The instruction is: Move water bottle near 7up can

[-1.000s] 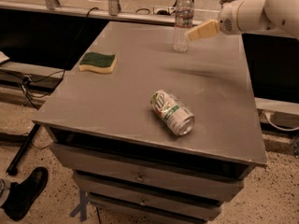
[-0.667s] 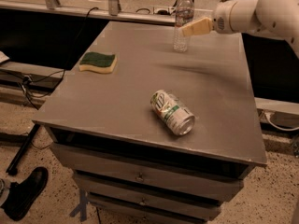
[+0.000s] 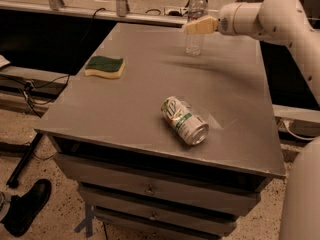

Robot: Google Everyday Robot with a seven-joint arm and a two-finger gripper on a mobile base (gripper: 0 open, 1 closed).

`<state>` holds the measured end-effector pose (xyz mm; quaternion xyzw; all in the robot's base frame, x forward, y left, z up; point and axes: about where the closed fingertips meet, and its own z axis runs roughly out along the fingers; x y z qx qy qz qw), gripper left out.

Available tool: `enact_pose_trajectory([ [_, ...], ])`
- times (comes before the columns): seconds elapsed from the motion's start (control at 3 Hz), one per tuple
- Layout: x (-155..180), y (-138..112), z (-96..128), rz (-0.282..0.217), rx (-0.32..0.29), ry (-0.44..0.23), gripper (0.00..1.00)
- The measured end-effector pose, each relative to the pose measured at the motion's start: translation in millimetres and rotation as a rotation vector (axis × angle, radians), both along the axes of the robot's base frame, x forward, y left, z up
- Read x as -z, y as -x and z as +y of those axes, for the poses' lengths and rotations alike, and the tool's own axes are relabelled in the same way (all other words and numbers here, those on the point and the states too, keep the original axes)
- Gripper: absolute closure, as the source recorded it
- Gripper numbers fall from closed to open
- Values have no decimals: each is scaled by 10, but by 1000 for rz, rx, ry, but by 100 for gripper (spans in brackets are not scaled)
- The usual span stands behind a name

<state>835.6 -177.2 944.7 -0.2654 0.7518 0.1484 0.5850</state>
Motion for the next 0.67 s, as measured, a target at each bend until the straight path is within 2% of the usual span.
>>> enact_pose_trajectory([
  [0.33,90,-97,185,41,-20,-44,0],
  [0.67,130,-100,282,60,-32,-73,16],
])
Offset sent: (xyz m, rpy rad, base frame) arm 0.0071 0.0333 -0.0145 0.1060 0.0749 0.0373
